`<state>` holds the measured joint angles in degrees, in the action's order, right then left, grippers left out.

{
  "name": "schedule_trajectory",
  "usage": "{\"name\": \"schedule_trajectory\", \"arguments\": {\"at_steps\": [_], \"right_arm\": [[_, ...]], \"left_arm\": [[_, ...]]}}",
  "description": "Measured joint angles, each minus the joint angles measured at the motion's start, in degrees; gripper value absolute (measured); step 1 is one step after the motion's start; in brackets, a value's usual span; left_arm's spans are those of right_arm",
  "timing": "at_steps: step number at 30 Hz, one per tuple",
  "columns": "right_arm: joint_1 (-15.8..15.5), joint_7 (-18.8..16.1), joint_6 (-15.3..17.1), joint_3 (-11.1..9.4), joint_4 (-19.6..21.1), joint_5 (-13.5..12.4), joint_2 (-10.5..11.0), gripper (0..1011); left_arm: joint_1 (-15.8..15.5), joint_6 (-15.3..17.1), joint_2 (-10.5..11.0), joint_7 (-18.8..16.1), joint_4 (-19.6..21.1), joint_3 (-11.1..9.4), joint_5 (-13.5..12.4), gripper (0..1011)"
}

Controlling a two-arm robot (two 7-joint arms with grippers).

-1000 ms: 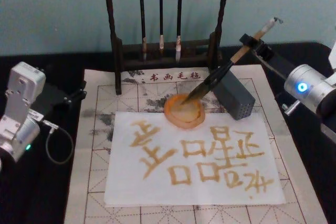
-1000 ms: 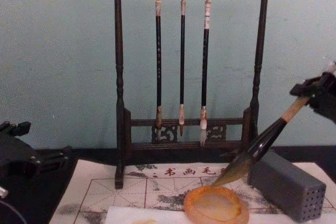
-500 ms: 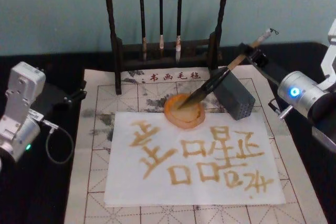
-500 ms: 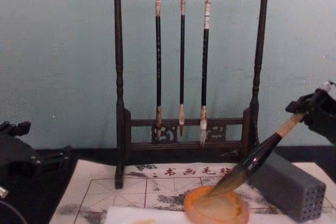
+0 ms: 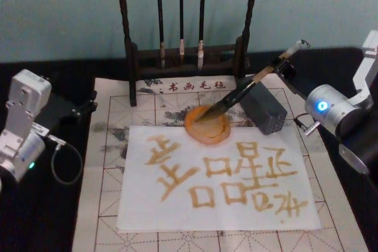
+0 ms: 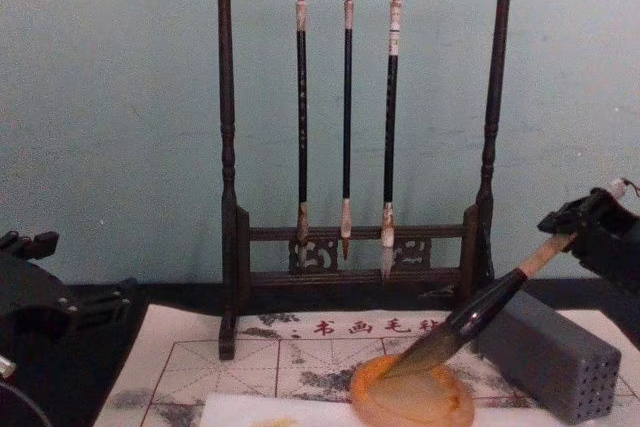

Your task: Pick up the brush from the inkstone, write on the paper, then place the brush back to its original position.

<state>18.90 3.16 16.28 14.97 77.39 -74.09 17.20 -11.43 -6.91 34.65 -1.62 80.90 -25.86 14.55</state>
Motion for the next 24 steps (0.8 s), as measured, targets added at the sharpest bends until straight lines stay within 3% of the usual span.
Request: {"name": "schedule_trajectory", "arguments": {"at_steps": [24], "right_arm": [[0.8,1.8,-3.6,3.2,-2.3,-1.9,0.2,197]], "left_arm": [[0.0,0.0,0.0,0.0,0.0,0.0,0.0,1001]]}}
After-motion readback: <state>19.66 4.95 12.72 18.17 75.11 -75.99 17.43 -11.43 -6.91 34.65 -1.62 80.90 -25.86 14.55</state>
